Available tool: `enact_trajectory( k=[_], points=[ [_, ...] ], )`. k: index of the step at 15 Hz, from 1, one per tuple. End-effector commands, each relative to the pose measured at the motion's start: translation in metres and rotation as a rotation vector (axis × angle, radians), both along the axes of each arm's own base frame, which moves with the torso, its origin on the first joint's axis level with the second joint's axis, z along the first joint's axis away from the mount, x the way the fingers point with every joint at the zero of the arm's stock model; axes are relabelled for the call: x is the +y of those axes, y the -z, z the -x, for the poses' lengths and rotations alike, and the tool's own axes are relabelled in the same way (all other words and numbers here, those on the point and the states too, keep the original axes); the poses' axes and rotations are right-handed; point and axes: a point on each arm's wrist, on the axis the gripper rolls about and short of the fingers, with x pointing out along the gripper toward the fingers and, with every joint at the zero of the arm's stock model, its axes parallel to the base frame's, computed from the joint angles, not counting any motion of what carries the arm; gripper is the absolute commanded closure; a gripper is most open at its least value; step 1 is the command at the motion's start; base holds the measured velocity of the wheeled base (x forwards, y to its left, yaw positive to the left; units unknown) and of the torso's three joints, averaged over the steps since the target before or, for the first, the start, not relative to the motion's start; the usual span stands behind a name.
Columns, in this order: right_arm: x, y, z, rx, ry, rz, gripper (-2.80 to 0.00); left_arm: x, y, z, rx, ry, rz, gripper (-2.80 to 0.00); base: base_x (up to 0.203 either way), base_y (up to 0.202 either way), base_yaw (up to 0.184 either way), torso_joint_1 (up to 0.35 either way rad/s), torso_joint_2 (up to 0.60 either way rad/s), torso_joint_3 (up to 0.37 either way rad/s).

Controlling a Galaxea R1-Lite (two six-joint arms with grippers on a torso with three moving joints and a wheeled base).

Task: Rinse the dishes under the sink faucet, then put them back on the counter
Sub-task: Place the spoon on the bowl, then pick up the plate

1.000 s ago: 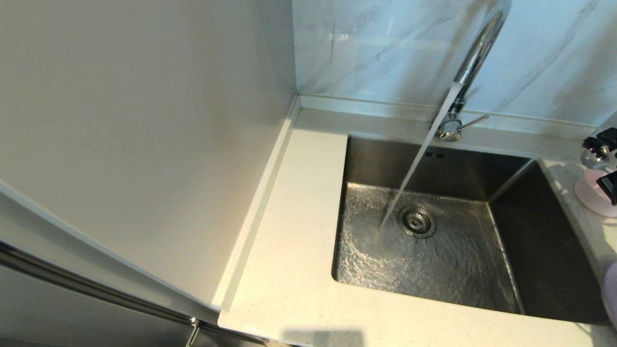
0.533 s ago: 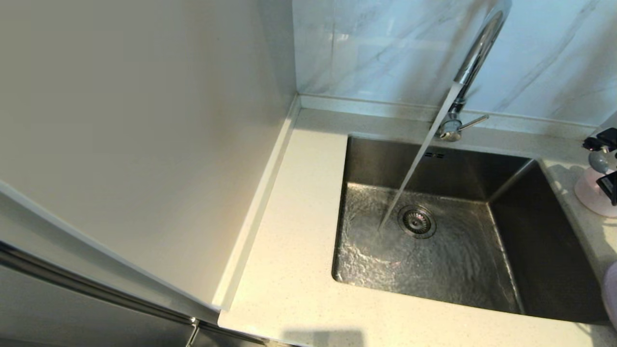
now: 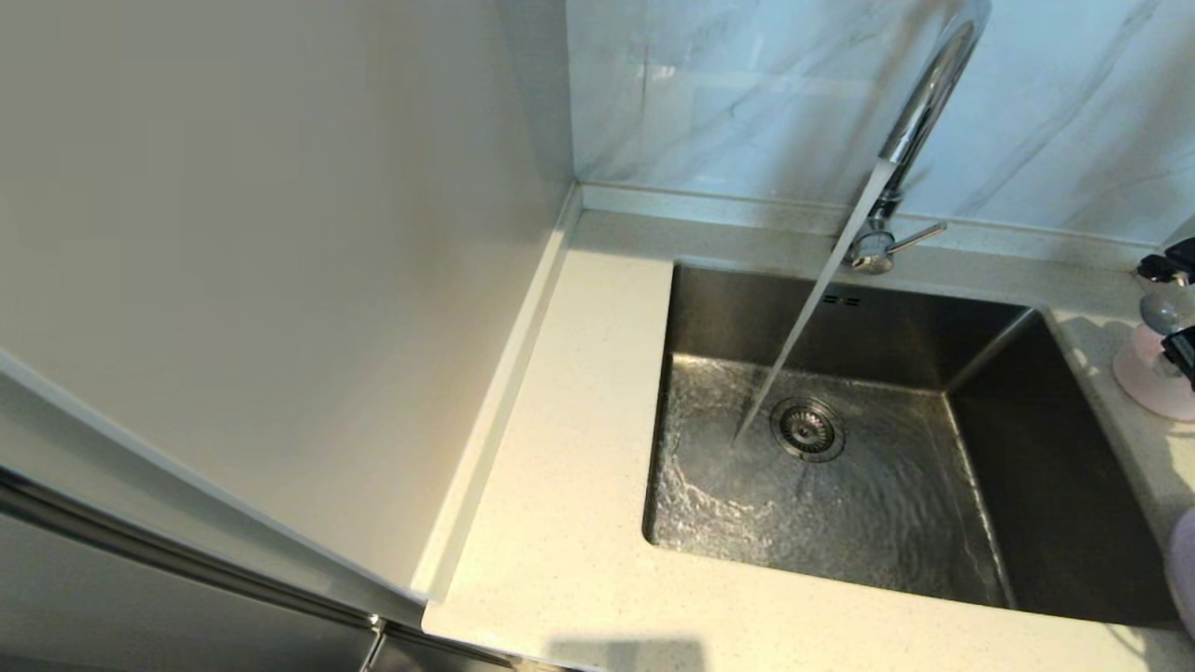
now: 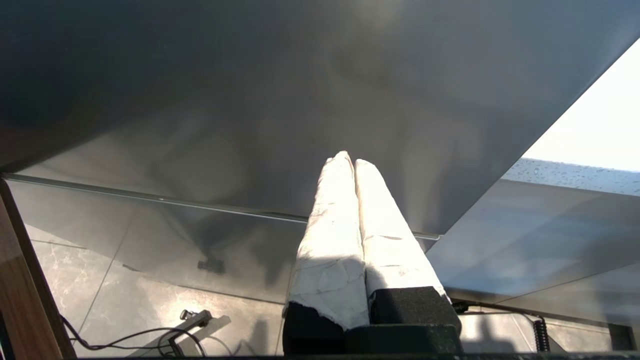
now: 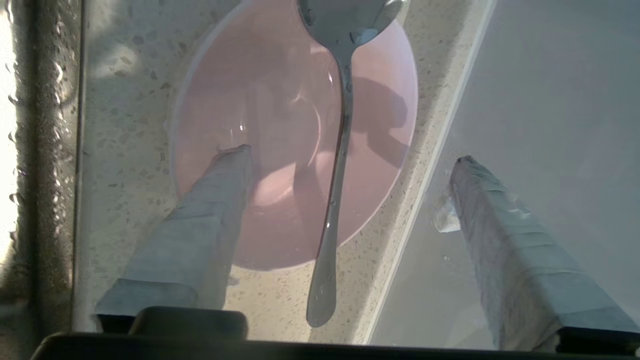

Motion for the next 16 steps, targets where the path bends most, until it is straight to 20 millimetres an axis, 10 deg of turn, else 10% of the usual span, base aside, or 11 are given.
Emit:
enact_trajectory(
  k=[1, 11, 16],
  points=[
    [0.003, -0.009, 0.005, -0.021, 0.002, 0.010, -2.80, 0.000, 0.000, 0.000, 0.000, -0.001, 0.000, 0.00, 0.000, 0.000, 0.000, 0.000, 0.00, 0.000],
    [0.035, -0.052, 0.025, -0.155, -0.036, 0.025, -2.80, 0.000, 0.000, 0.000, 0.000, 0.000, 0.000, 0.00, 0.000, 0.000, 0.000, 0.000, 0.00, 0.000],
    [0.068, -0.078, 0.070, -0.219, -0.064, 0.033, -2.80, 0.000, 0.000, 0.000, 0.000, 0.001, 0.000, 0.00, 0.000, 0.000, 0.000, 0.000, 0.00, 0.000]
  ],
)
